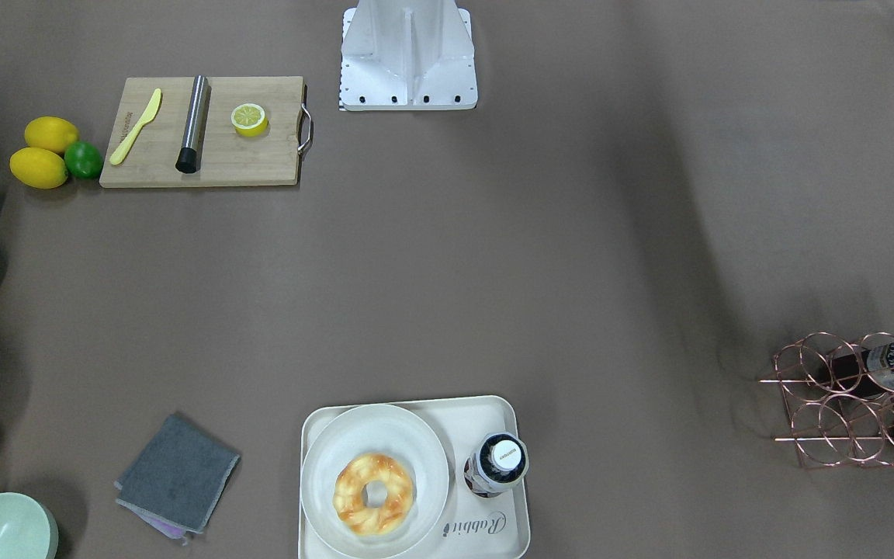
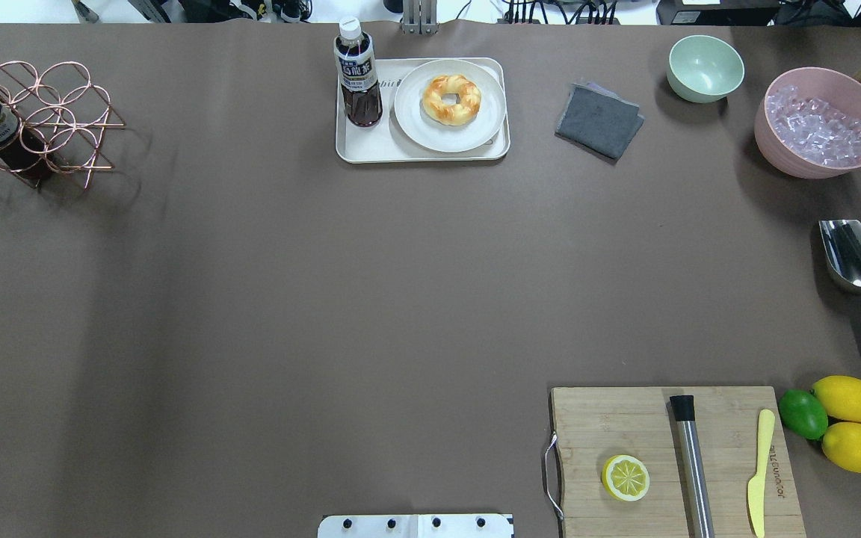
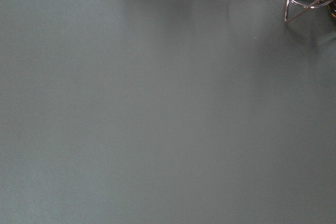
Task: Place donut on tray
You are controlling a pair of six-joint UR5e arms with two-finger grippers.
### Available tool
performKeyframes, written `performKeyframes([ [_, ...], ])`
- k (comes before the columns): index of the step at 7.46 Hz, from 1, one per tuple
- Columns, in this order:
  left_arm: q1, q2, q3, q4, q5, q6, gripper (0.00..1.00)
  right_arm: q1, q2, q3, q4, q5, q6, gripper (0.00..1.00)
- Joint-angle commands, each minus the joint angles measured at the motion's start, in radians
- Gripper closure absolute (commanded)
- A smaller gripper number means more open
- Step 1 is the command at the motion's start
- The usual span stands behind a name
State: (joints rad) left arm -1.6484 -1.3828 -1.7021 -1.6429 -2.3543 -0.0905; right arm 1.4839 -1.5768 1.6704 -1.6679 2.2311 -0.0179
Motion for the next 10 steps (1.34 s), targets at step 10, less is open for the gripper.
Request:
performKeyframes([
  [10,0.002,0.001,0.001,0.000,0.001,-0.006,0.02,0.079,-0.026,-0.018,-0.004,0.073,-0.037,0.00],
])
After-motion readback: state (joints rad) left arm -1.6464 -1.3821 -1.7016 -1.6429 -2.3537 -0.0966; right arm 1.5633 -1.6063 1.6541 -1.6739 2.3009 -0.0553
